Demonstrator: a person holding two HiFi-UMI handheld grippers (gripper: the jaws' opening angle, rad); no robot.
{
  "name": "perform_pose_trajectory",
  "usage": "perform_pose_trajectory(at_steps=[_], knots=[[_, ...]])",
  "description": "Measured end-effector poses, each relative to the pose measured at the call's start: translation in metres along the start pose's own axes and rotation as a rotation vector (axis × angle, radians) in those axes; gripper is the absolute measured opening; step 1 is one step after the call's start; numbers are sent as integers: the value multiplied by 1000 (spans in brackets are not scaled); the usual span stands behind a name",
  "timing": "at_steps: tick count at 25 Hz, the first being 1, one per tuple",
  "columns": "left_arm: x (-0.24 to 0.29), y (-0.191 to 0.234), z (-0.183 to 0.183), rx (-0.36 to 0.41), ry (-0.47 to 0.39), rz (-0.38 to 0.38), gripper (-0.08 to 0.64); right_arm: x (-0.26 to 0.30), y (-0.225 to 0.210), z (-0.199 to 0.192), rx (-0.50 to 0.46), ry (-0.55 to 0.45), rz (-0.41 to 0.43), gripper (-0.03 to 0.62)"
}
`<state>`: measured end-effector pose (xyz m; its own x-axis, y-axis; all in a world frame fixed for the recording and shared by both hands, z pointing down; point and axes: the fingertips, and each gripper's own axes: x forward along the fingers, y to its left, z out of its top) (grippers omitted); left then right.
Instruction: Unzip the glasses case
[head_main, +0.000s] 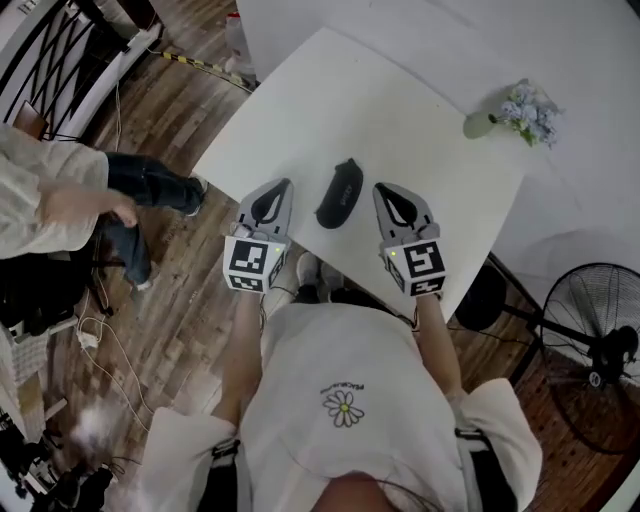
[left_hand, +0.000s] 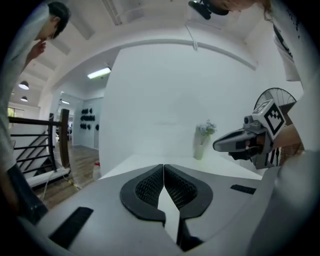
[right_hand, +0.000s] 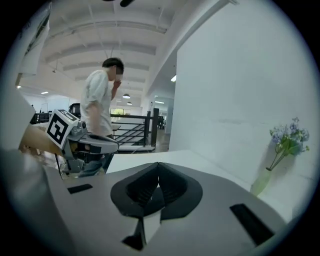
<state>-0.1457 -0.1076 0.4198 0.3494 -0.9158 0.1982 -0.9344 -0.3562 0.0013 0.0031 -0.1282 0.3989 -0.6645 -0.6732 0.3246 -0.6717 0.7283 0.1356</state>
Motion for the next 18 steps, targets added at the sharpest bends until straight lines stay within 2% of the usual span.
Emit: perform_pose_trajectory(at_steps=[3, 6, 10, 13, 15, 18], knots=[[18, -15, -42, -25, 126, -127, 14, 11, -4, -35, -2, 70, 4, 8], [29, -31, -76, -38, 244, -255, 14, 35, -9, -66, -47, 140, 63, 8], [37, -34, -104, -32, 322, -305, 14, 63, -12, -101, -101, 240, 175, 8], [39, -39, -122, -23, 387, -352, 14, 70, -25, -122, -153, 319, 150, 6], [39, -43, -135, 31, 438, -391, 14, 73, -32, -135, -182, 366, 127, 6], [42, -49, -148, 76, 467, -435, 14, 74, -28, -145, -173, 393, 171, 6]])
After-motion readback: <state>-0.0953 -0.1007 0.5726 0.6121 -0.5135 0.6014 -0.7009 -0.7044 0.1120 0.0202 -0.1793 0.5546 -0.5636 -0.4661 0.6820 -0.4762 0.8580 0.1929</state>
